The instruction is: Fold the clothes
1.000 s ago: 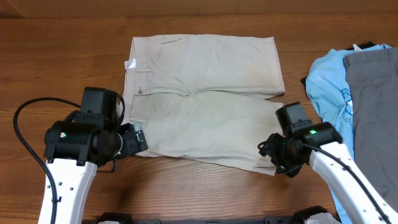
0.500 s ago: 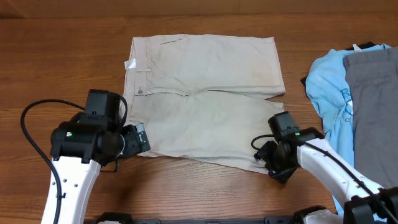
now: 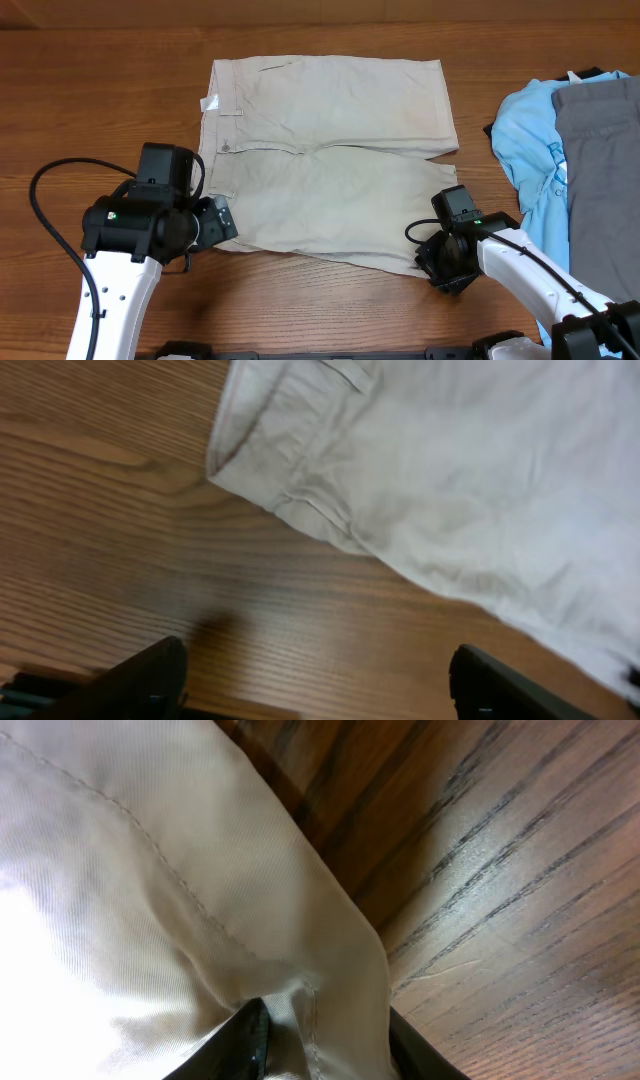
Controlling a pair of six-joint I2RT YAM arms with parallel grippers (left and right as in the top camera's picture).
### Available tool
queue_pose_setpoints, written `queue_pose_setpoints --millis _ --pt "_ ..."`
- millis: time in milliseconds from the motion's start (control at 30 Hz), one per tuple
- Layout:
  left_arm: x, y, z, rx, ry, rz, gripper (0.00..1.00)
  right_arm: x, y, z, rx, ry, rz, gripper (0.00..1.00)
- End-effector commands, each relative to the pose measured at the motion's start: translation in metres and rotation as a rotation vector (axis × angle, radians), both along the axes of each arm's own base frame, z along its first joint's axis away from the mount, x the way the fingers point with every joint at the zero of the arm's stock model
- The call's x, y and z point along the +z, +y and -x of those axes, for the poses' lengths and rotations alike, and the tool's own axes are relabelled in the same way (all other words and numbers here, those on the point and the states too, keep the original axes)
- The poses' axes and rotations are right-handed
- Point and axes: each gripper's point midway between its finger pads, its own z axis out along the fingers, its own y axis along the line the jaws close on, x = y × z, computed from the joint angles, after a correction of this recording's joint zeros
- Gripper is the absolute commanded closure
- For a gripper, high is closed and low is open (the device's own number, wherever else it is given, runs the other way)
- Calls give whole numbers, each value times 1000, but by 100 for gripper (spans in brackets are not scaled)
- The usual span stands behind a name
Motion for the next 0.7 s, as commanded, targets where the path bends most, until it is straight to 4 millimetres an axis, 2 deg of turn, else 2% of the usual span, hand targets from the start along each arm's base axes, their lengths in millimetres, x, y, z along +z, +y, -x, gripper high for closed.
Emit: queue_pose_setpoints --millis 0,133,233,400,667 --pt "-8 12 -2 133 -3 -41 14 -7 -4 5 10 9 23 64" --pt "-25 12 -3 209 4 -24 13 -7 -4 5 10 8 23 62" --pt "-45 13 -7 274 -8 -9 13 -7 -4 5 10 8 23 59" --pt "-74 29 -10 455 -48 -51 13 -8 -5 5 10 9 23 58" --pt "-98 30 -14 604 -93 -7 16 -8 -4 5 33 2 22 58"
